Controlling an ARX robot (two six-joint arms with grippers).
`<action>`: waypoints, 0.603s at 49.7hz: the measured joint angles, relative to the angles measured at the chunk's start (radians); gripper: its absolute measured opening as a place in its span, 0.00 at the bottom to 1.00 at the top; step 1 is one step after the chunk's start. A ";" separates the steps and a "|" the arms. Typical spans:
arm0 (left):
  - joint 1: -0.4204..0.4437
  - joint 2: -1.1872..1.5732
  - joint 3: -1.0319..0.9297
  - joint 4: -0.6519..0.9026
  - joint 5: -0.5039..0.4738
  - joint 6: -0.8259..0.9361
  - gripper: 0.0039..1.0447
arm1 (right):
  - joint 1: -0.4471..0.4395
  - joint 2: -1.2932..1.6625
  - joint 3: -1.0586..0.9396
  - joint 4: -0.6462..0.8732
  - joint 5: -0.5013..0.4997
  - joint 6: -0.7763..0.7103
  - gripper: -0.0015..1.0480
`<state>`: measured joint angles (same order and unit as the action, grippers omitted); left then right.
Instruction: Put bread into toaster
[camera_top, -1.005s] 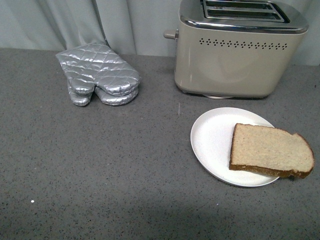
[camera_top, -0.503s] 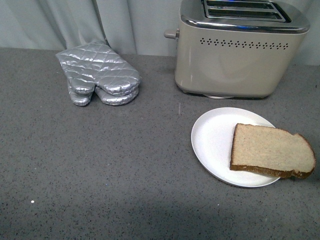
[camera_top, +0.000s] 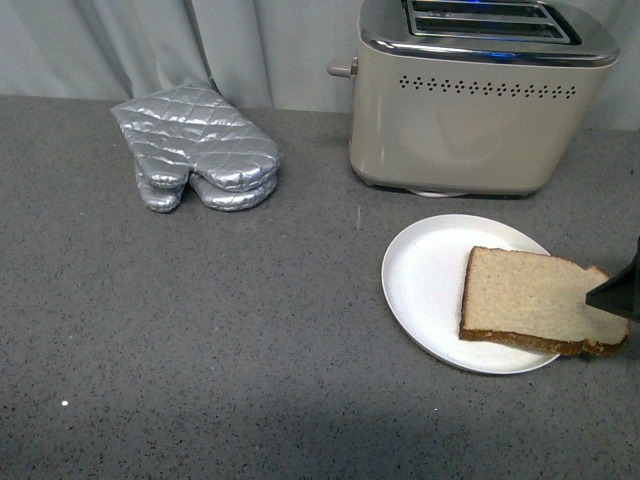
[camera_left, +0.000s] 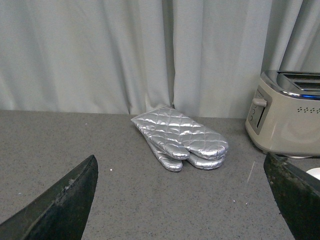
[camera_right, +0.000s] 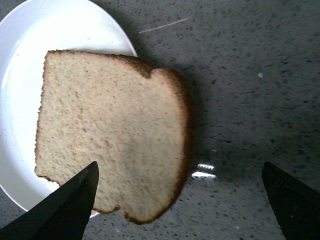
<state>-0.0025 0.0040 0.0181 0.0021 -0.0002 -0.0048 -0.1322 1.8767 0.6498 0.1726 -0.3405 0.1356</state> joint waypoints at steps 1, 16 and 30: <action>0.000 0.000 0.000 0.000 0.000 0.000 0.94 | 0.004 0.008 0.006 0.000 -0.005 0.008 0.91; 0.000 0.000 0.000 0.000 0.000 0.000 0.94 | 0.046 0.094 0.081 -0.018 0.014 0.109 0.69; 0.000 0.000 0.000 0.000 0.000 0.000 0.94 | 0.050 0.102 0.124 -0.089 0.016 0.166 0.25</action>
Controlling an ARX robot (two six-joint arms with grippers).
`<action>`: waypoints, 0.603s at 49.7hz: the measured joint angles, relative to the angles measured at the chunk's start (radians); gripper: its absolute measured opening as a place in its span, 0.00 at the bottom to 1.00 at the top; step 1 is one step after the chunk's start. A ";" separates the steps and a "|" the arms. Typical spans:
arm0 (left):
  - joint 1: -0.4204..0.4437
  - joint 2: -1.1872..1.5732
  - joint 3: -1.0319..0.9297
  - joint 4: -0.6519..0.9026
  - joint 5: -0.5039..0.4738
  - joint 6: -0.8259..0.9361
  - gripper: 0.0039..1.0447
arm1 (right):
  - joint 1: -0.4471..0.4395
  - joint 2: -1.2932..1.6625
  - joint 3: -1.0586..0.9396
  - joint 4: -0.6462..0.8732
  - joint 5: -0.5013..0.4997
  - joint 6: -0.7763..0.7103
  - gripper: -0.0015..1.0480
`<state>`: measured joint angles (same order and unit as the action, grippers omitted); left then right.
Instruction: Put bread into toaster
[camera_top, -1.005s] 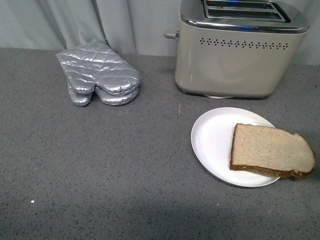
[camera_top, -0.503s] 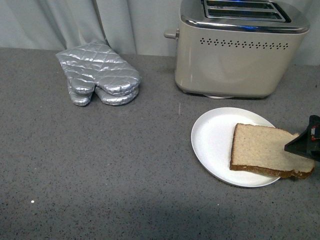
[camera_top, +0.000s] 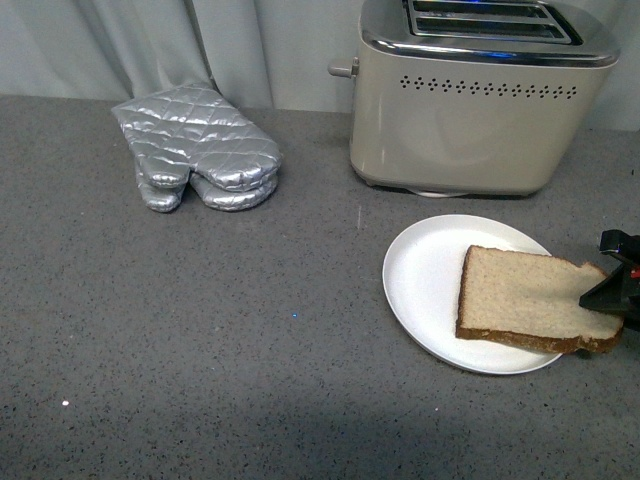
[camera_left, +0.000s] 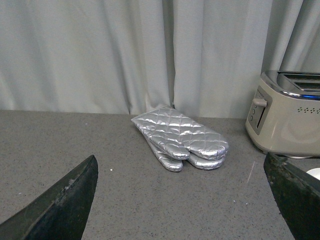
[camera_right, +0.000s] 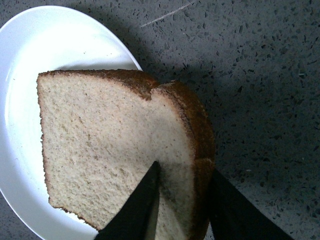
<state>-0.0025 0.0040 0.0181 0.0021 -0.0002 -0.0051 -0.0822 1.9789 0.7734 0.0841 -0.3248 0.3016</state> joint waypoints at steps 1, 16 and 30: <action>0.000 0.000 0.000 0.000 0.000 0.000 0.94 | 0.000 -0.004 0.000 -0.007 -0.001 0.005 0.22; 0.000 0.000 0.000 0.000 0.000 0.000 0.94 | 0.010 -0.192 -0.023 -0.101 -0.087 0.156 0.01; 0.000 0.000 0.000 0.000 0.000 0.000 0.94 | 0.083 -0.505 -0.062 -0.119 -0.033 0.492 0.01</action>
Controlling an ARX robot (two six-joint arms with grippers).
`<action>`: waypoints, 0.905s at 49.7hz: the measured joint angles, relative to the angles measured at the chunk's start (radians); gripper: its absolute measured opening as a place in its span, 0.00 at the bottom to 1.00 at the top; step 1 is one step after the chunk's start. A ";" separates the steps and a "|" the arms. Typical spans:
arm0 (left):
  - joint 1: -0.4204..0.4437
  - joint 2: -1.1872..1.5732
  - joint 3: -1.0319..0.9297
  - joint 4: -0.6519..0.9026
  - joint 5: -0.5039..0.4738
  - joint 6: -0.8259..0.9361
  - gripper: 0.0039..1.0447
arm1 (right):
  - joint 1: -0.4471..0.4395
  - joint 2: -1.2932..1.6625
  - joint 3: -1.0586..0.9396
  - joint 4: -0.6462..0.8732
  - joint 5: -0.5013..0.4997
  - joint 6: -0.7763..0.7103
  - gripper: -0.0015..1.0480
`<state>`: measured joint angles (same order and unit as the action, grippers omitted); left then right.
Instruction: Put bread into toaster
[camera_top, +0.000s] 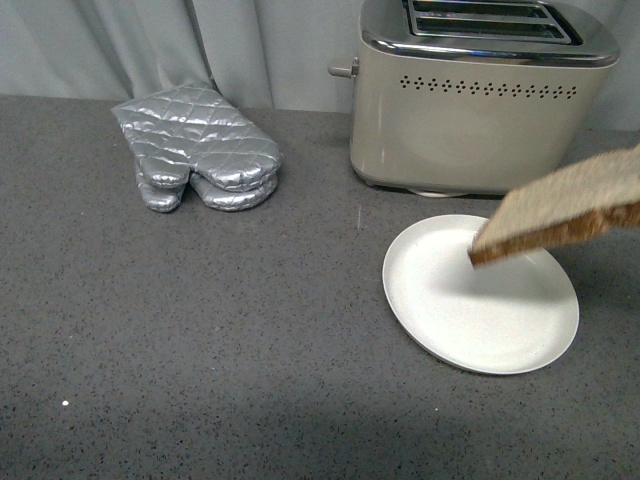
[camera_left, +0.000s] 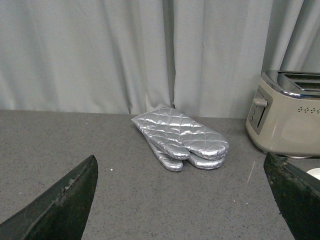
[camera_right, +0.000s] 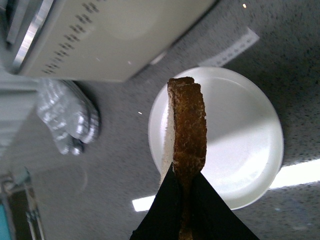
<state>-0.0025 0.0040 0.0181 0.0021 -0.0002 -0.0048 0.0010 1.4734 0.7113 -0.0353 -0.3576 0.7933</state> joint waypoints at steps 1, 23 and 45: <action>0.000 0.000 0.000 0.000 0.000 0.000 0.94 | 0.011 -0.031 0.000 -0.001 0.019 0.023 0.01; 0.000 0.000 0.000 0.000 0.000 0.000 0.94 | 0.248 -0.105 0.281 -0.088 0.589 0.457 0.01; 0.000 0.000 0.000 0.000 0.000 0.000 0.94 | 0.345 0.203 0.563 -0.170 0.731 0.668 0.01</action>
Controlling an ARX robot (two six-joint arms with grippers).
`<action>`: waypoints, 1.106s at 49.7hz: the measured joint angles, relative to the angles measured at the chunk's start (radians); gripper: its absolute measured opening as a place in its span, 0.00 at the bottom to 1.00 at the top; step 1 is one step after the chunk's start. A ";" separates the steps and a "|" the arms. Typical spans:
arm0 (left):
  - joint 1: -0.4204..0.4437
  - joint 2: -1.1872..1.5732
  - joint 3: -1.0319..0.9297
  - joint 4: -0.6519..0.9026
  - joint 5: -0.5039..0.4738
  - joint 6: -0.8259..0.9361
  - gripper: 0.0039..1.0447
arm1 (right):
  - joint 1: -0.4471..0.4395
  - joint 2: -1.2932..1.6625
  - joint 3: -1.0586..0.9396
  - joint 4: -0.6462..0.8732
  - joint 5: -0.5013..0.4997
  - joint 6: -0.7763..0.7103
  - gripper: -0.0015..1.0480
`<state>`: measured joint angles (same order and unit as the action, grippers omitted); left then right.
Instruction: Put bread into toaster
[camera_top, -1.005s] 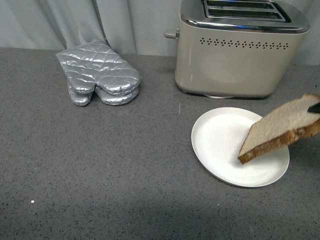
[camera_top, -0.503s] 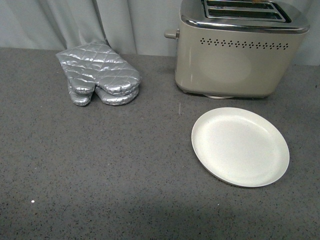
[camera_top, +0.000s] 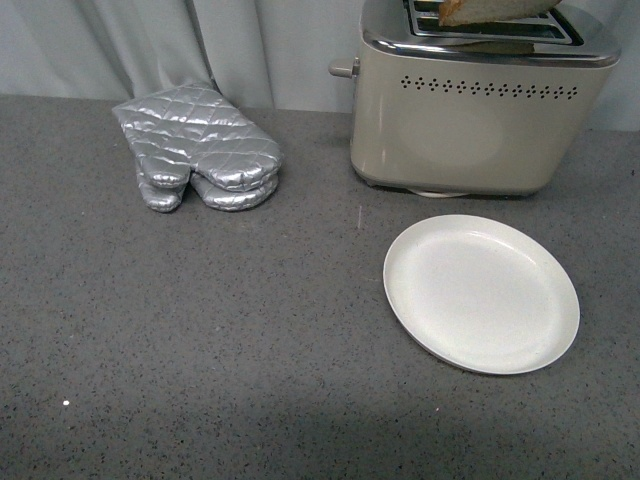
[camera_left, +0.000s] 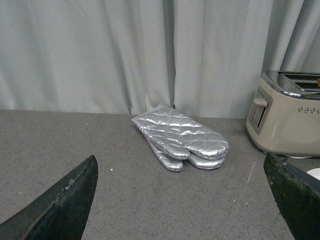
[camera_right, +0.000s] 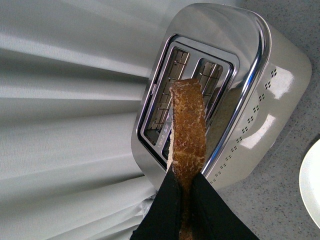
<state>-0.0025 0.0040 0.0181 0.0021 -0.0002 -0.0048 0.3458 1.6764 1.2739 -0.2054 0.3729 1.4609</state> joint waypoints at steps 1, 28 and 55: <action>0.000 0.000 0.000 0.000 0.000 0.000 0.94 | 0.001 0.009 0.009 -0.006 0.002 0.009 0.01; 0.000 0.000 0.000 0.000 0.000 0.000 0.94 | -0.010 0.168 0.147 -0.060 0.018 0.055 0.01; 0.000 0.000 0.000 0.000 0.000 0.000 0.94 | -0.040 0.115 0.078 0.355 0.105 -0.610 0.69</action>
<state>-0.0025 0.0040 0.0181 0.0017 -0.0002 -0.0048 0.3054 1.7916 1.3521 0.1493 0.4778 0.8513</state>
